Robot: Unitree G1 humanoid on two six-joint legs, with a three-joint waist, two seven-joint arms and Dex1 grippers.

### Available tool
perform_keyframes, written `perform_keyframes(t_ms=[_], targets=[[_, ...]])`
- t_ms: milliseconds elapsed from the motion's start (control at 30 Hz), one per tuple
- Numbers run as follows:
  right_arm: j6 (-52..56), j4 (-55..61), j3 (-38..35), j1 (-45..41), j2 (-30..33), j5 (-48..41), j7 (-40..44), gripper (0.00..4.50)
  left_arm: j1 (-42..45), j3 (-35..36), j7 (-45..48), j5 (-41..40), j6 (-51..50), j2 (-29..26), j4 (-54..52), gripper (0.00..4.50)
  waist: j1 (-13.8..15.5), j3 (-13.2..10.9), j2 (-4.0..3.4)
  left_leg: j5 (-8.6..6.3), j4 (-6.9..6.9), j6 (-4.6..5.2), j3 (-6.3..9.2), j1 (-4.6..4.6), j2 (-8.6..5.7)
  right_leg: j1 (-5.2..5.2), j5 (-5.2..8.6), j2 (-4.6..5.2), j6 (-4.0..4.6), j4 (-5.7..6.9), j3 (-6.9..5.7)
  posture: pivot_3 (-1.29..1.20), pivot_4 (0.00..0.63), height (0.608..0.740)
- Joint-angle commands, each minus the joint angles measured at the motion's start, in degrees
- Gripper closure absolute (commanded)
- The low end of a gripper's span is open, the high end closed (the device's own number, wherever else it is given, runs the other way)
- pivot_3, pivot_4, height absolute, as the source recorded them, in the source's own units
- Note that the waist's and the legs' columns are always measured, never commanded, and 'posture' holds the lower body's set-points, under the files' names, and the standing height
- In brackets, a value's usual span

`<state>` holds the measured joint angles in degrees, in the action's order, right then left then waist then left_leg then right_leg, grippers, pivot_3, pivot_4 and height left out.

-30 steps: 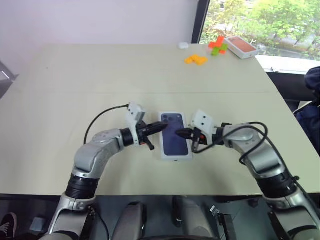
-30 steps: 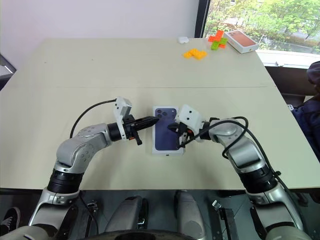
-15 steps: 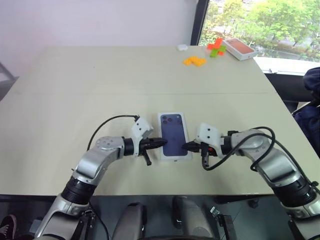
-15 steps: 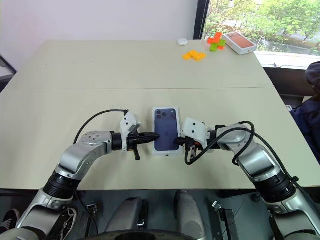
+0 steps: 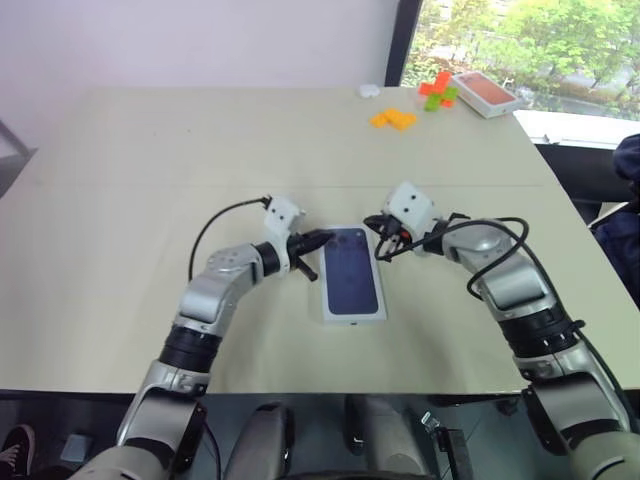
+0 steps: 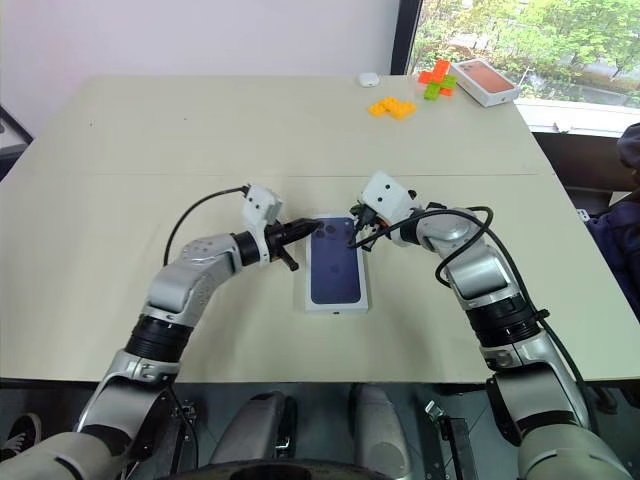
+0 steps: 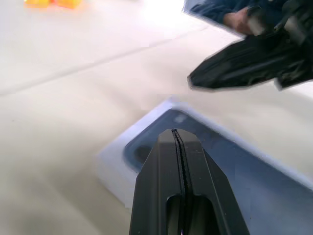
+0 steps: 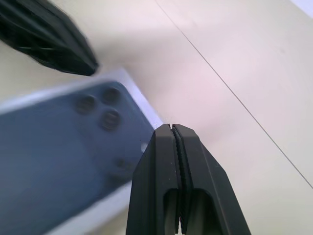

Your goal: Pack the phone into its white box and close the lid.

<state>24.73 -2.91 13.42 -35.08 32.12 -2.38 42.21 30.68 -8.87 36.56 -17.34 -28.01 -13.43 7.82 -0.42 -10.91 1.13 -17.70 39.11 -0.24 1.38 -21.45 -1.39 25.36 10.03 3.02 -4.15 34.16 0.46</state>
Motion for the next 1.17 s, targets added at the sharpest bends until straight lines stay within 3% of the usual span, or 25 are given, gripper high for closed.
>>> perform_keyframes(t_ms=[33, 133, 267, 367, 400, 467, 600, 700, 867, 1167], targets=[[-1.22, 0.16, 2.39, 1.05, 0.02, 2.49, 0.82, 4.43, 1.75, -3.54, -0.64, 4.16, 2.26, 1.32, 3.03, 4.50, 0.16, 0.00, 0.01, 0.00, 0.00, 0.01, -0.01, -0.01, -0.05, 0.00, 0.00, 0.07, 0.00, 0.01, 0.00, 0.00, 0.150, 0.740], [-1.71, 3.92, 6.09, 5.82, 3.93, 3.76, 6.64, 4.43, 0.33, -5.71, 1.61, 6.41, 2.46, -0.61, 2.89, 4.50, 0.30, 0.08, -0.06, -0.01, 0.01, 0.02, -0.02, 0.08, -0.15, -0.12, 0.01, 0.19, 0.00, -0.01, -0.02, 0.00, 0.150, 0.740], [1.84, 6.59, 1.98, 5.94, 2.98, 0.86, 6.33, 4.43, -1.07, -3.00, 3.93, 4.15, 1.54, -2.53, 1.28, 4.50, -0.41, 0.15, 0.04, -0.06, 0.02, 0.11, -0.01, 0.52, -0.12, -0.60, 0.06, 0.19, -0.02, -0.11, -0.07, 0.00, 0.150, 0.740], [5.92, 7.53, -2.59, 4.74, 1.70, -4.15, 7.05, 4.50, -1.44, 0.16, 4.60, 1.70, 1.57, -2.96, -0.62, 3.61, -0.41, 0.13, 0.04, -0.06, 0.02, 0.11, -0.06, 0.80, -0.05, -0.77, 0.20, 0.15, 0.07, -0.06, -0.04, 0.00, 0.150, 0.740], [6.87, 8.02, -4.17, 4.47, 1.44, -5.96, 7.35, 4.25, -1.60, 0.77, 4.46, 1.73, 2.28, -3.23, -1.45, 3.15, -0.39, 0.12, 0.04, -0.06, 0.02, 0.11, -0.06, 0.84, -0.02, -0.78, 0.20, 0.12, 0.07, -0.03, -0.04, 0.00, 0.150, 0.740], [7.21, 11.42, -7.33, 5.78, 2.42, -10.97, 10.79, 3.60, -2.20, 2.55, 5.28, 1.00, 2.98, -4.89, -3.83, 2.13, -0.33, 0.08, 0.01, -0.06, 0.02, 0.11, -0.05, 0.84, 0.03, -0.78, 0.17, 0.05, 0.03, -0.01, -0.04, 0.00, 0.150, 0.740], [7.65, 15.21, -10.59, 8.81, 5.18, -15.35, 14.11, 1.54, -4.51, 6.18, 9.35, -3.47, 1.03, -8.99, -8.45, 0.11, -0.30, 0.06, 0.00, -0.08, 0.00, 0.14, 0.01, 0.58, 0.12, -0.56, 0.09, -0.08, -0.10, 0.01, 0.00, 0.00, 0.150, 0.740], [6.89, 15.90, -13.21, 11.78, 9.16, -16.66, 16.51, 0.04, -7.45, 10.09, 14.05, -6.53, 0.66, -14.40, -10.80, 0.00, -0.20, 0.06, 0.00, -0.09, 0.01, 0.15, 0.00, 0.35, 0.12, -0.37, 0.09, -0.05, -0.09, -0.02, -0.01, 0.00, 0.150, 0.740], [6.24, 15.04, -17.57, 15.72, 15.34, -19.08, 20.14, 0.04, -12.51, 14.06, 20.27, -7.09, 3.49, -23.10, -8.83, 0.00, -0.20, 0.03, -0.04, -0.09, 0.05, 0.15, -0.08, 0.09, 0.09, -0.09, 0.15, -0.01, 0.02, -0.03, 0.02, 0.00, 0.150, 0.740], [6.56, 9.94, -23.58, 17.33, 20.75, -23.90, 25.65, 0.04, -16.41, 19.26, 24.38, -7.63, 6.47, -30.03, -5.05, 0.00, -0.21, 0.02, -0.02, -0.09, 0.08, 0.15, -0.11, 0.12, 0.15, -0.11, 0.21, -0.05, 0.13, -0.02, 0.01, 0.00, 0.150, 0.740]])
